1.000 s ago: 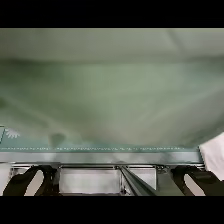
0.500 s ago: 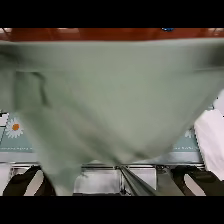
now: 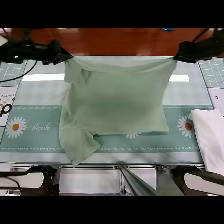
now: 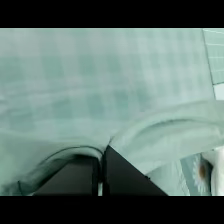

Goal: Fold the shirts.

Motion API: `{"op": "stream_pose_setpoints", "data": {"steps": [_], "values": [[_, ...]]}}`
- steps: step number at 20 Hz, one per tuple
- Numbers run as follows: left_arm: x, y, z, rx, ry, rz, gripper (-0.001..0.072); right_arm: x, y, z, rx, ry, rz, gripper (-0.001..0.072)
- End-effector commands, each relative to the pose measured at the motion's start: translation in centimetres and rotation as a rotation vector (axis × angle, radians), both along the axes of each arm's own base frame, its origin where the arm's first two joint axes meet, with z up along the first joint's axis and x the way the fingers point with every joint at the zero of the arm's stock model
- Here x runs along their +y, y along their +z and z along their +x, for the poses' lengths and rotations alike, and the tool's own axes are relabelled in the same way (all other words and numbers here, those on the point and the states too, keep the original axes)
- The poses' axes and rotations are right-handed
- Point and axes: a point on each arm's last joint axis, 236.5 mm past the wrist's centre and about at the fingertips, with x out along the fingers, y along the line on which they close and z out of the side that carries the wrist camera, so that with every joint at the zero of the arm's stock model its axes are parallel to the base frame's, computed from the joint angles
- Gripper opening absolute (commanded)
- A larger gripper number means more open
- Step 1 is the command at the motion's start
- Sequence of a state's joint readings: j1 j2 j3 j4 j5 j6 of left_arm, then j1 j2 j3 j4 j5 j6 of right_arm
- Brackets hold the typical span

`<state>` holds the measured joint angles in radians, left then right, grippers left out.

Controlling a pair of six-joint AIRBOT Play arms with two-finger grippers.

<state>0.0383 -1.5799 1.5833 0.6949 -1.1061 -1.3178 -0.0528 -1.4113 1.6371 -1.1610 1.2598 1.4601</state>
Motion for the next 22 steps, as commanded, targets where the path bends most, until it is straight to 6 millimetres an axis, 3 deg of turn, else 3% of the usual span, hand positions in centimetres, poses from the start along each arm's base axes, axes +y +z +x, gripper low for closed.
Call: {"op": "stream_pose_setpoints", "data": {"steps": [1, 3, 5, 6, 7, 8, 9, 11, 13, 15, 17, 19, 22], "values": [[-0.7, -4.6, 5.8, 0.082, 0.045, -0.048, 0.002, -1.3, -5.8, 5.4, 0.058, -0.077, 0.1, 0.0023], [-1.1, -6.4, 6.4, 0.109, 0.037, -0.05, 0.002, -1.7, -8.1, 7.1, 0.058, -0.11, 0.12, 0.0023], [-2.1, -8.4, 5.3, 0.167, -0.009, -0.048, 0.0022, -0.9, -9.9, 8.0, 0.083, -0.123, 0.174, 0.0024], [-2.6, -9.1, 4.5, 0.201, -0.038, -0.048, 0.0108, -0.6, -10.7, 8.3, 0.096, -0.128, 0.2, 0.0041], [-2.8, -9.6, 3.6, 0.235, -0.069, -0.048, 0.0376, -0.3, -11.2, 8.4, 0.114, -0.136, 0.224, 0.0262], [-2.4, -9.8, 2.4, 0.274, -0.104, -0.039, 0.0513, -0.8, -11.5, 8.3, 0.121, -0.142, 0.221, 0.0418], [-1.1, -9.9, 1.1, 0.316, -0.135, -0.016, 0.0513, -1.8, -11.3, 7.9, 0.137, -0.153, 0.22, 0.0417], [3.7, -10.1, -2.3, 0.465, -0.147, 0.048, 0.0512, -5.1, -10.3, 5.8, 0.203, -0.166, 0.222, 0.0415], [9.5, -9.3, -5.5, 0.554, -0.105, 0.148, 0.0512, -9.6, -9.7, 2.0, 0.295, -0.201, 0.196, 0.0411], [13.6, -8.2, -7.9, 0.561, -0.003, 0.217, 0.0512, -13.8, -10.2, -2.4, 0.362, -0.272, 0.153, 0.0408], [17.0, -8.9, -12.7, 0.606, 0.117, 0.267, 0.0511, -16.7, -10.6, -5.6, 0.312, -0.385, 0.146, 0.0408], [18.8, -11.0, -18.3, 0.659, 0.253, 0.225, 0.0511, -17.0, -11.2, -7.9, 0.216, -0.478, 0.217, 0.0408], [17.8, -14.5, -25.8, 0.773, 0.401, 0.047, 0.0511, -13.5, -14.1, -11.8, 0.202, -0.471, 0.311, 0.0408]]}}
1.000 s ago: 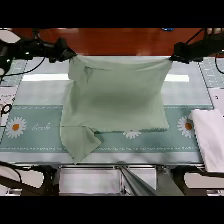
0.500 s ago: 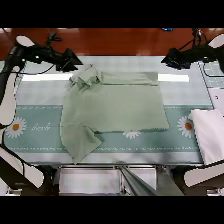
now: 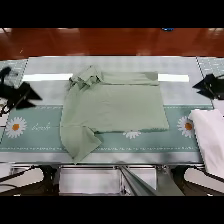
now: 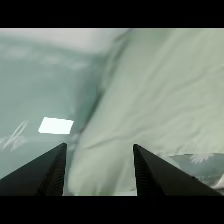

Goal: Fold the shirts.

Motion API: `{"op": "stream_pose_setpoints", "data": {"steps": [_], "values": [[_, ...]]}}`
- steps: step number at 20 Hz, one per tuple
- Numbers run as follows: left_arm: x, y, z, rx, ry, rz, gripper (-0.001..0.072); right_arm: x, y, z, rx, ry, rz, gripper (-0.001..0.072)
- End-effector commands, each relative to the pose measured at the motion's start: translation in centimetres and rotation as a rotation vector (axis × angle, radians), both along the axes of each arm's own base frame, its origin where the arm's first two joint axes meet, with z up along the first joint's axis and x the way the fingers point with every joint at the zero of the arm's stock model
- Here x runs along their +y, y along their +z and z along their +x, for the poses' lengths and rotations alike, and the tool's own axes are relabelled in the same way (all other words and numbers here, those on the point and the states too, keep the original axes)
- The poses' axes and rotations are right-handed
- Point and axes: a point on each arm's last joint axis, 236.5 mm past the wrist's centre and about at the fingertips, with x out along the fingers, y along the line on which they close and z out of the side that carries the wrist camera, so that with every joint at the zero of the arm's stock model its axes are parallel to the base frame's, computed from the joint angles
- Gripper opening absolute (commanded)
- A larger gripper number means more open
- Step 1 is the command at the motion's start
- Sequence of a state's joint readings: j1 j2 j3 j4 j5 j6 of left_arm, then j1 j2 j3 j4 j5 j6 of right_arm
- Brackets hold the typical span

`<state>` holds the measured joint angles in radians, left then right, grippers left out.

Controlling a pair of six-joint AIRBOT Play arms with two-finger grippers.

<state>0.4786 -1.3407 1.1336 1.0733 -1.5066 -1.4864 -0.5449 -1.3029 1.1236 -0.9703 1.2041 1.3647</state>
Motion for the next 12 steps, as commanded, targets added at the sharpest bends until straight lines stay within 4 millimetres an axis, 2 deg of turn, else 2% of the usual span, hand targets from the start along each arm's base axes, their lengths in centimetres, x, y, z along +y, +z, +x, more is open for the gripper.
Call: {"op": "stream_pose_setpoints", "data": {"steps": [1, 3, 5, 7, 9, 12], "values": [[-1.2, -4.0, -8.4, 0.084, 0.214, -0.098, 0.0511, 2.7, -2.9, -4.2, -0.051, -0.052, 0.079, 0.0408], [-2.7, -6.0, -11.0, 0.134, 0.262, -0.148, 0.0511, 4.8, -4.0, -5.3, -0.04, -0.029, 0.15, 0.0408], [-4.4, -7.4, -13.0, 0.191, 0.254, -0.188, 0.0511, 6.0, -4.2, -5.9, -0.029, -0.009, 0.198, 0.0408], [-5.0, -8.6, -13.8, 0.211, 0.274, -0.192, 0.0511, 6.7, -4.0, -6.4, -0.021, 0.019, 0.219, 0.0408], [-5.5, -9.2, -12.7, 0.155, 0.303, -0.214, 0.0511, 7.2, -3.9, -6.8, -0.015, 0.048, 0.23, 0.0408], [-7.5, -8.5, -10.6, 0.085, 0.286, -0.306, 0.0511, 7.5, -3.9, -7.0, -0.012, 0.064, 0.238, 0.0408]]}}
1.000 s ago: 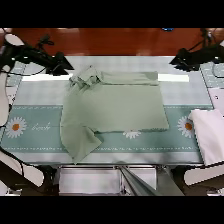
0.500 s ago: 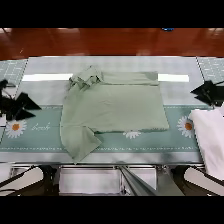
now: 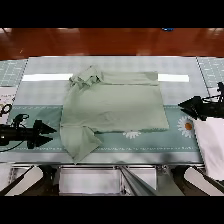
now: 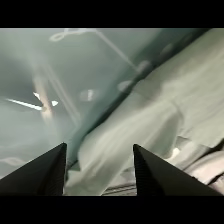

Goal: Fold the shirts.

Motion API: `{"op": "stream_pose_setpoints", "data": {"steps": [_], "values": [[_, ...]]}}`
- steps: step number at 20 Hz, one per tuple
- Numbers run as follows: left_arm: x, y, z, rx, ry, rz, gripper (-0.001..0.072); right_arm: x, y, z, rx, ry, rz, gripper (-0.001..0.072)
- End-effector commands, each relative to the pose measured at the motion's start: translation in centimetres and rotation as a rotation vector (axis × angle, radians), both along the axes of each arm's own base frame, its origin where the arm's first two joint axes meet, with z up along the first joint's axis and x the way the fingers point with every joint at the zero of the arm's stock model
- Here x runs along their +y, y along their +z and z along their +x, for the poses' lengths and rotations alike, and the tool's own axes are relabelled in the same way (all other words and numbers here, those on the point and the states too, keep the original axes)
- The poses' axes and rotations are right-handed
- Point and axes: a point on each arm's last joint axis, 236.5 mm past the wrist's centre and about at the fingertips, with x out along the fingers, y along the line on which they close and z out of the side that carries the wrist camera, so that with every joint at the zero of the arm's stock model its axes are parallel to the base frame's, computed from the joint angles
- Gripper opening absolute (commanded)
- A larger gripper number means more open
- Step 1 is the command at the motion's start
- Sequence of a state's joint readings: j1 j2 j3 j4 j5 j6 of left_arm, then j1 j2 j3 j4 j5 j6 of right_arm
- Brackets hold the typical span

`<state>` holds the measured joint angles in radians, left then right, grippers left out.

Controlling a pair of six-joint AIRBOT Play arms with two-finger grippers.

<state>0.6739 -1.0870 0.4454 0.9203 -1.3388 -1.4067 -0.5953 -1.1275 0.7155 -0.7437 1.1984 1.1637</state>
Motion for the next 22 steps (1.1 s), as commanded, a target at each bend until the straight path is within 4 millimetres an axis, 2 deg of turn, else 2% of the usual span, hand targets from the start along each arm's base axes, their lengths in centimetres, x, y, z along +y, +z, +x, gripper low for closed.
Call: {"op": "stream_pose_setpoints", "data": {"steps": [1, 7, 8, 9, 10, 12, 15, 17, 19, 22], "values": [[-2.2, -0.2, 1.7, -0.067, 0.014, -0.069, 0.0511, 0.8, 0.2, -0.4, -0.003, 0.026, 0.026, 0.0408], [-4.6, -3.2, 2.2, -0.03, -0.077, -0.025, 0.0509, 1.0, 0.4, -0.3, -0.008, 0.024, 0.039, 0.0408], [-4.6, -3.5, 2.4, -0.028, -0.072, -0.021, 0.0483, 1.0, 0.4, -0.3, -0.008, 0.024, 0.038, 0.0408], [-4.5, -3.6, 2.6, -0.03, -0.071, -0.017, 0.0289, 0.8, 0.4, -0.3, -0.008, 0.02, 0.037, 0.0408], [-4.4, -3.4, 3.0, -0.051, -0.084, -0.012, 0.003, 0.5, 0.5, -0.4, -0.008, 0.011, 0.04, 0.0408], [-4.4, -2.3, 3.7, -0.097, -0.131, -0.019, 0.002, -0.6, 0.2, -1.7, 0.025, 0.007, 0.035, 0.0408], [-4.3, -1.0, 4.8, -0.135, -0.165, -0.027, 0.002, -2.3, -3.8, -8.7, 0.34, 0.016, -0.061, 0.0408], [-4.2, -0.6, 5.1, -0.144, -0.171, -0.028, 0.002, -1.0, -5.4, -11.3, 0.434, 0.031, -0.028, 0.0409], [-4.2, -0.6, 5.1, -0.149, -0.173, -0.025, 0.002, 0.9, -6.0, -10.8, 0.405, -0.001, 0.053, 0.0409], [-4.1, -0.6, 5.1, -0.155, -0.179, -0.023, 0.002, 1.9, -6.0, -9.7, 0.351, 0.004, 0.071, 0.0408]]}}
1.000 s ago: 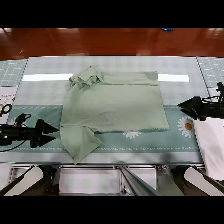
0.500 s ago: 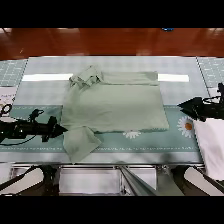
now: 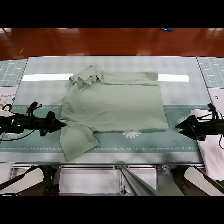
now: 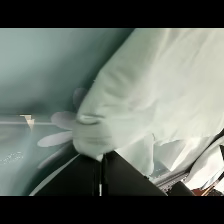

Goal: Fold the shirts.

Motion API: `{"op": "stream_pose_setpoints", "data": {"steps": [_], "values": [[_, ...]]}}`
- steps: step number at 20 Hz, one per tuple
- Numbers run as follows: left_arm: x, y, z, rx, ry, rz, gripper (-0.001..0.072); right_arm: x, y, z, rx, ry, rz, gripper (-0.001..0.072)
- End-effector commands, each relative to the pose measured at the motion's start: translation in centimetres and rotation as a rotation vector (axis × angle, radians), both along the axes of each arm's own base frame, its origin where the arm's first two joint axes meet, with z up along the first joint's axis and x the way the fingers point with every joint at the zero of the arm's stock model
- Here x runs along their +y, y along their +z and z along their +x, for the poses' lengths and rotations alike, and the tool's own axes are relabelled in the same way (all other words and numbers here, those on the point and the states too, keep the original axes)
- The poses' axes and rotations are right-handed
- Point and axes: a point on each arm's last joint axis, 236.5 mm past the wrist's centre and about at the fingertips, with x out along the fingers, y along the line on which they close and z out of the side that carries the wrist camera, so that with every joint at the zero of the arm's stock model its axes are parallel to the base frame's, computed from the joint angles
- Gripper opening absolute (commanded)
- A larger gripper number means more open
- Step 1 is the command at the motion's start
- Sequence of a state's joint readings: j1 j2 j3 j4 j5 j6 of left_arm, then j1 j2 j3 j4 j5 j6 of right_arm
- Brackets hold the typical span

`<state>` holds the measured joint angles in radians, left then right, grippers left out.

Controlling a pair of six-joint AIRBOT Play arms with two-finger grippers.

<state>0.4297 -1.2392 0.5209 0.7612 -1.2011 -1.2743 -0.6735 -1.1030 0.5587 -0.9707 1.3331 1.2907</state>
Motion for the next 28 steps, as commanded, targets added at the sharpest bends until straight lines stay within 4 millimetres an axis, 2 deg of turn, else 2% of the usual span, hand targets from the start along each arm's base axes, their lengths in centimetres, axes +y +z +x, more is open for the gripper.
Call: {"op": "stream_pose_setpoints", "data": {"steps": [1, 5, 8, 12, 16, 17, 18, 19, 20, 22, 24, 26, 28], "values": [[0.1, 0.1, 0.2, -0.013, -0.006, 0.002, 0.0021, 1.2, -0.6, 0.3, -0.015, 0.002, 0.016, 0.0408], [0.2, 0.1, 0.5, -0.019, 0.001, 0.01, 0.0021, 3.0, -2.0, 0.4, 0.034, 0.034, 0.081, 0.0408], [0.2, 0.0, 0.5, -0.018, 0.002, 0.01, 0.0021, 4.4, -2.3, 2.9, -0.021, 0.003, 0.132, 0.0408], [0.1, 0.0, 0.4, -0.018, -0.003, 0.01, 0.0021, 6.1, -2.5, 6.6, -0.069, 0.075, 0.095, 0.0408], [-0.1, 0.0, 0.4, -0.02, -0.011, 0.013, 0.002, 8.3, -3.5, 8.7, -0.043, 0.148, 0.09, 0.0396], [-0.1, 0.0, 0.4, -0.02, -0.011, 0.013, 0.0021, 9.0, -3.5, 9.0, -0.043, 0.172, 0.09, 0.0353], [-0.1, 0.0, 0.4, -0.021, -0.011, 0.013, 0.0021, 9.5, -3.4, 9.4, -0.053, 0.194, 0.087, 0.0258], [0.0, 0.1, 0.5, -0.024, -0.012, 0.014, 0.0021, 9.9, -3.0, 9.8, -0.071, 0.215, 0.083, 0.0118], [0.1, 0.3, 0.8, -0.032, -0.012, 0.017, 0.0021, 10.1, -2.5, 10.2, -0.093, 0.241, 0.083, 0.0023], [0.6, 1.6, 2.2, -0.074, -0.021, 0.026, 0.0021, 10.1, -0.4, 11.4, -0.14, 0.289, 0.093, 0.0023], [1.4, 4.9, 4.9, -0.173, -0.043, 0.046, 0.0021, 9.3, 3.9, 14.0, -0.256, 0.31, 0.067, 0.0023], [2.2, 11.4, 9.2, -0.365, -0.035, 0.067, 0.002, 7.5, 11.5, 18.0, -0.465, 0.303, -0.018, 0.0023], [3.1, 20.6, 13.4, -0.616, -0.015, 0.116, 0.002, 5.5, 21.1, 20.9, -0.695, 0.271, -0.124, 0.0022]]}}
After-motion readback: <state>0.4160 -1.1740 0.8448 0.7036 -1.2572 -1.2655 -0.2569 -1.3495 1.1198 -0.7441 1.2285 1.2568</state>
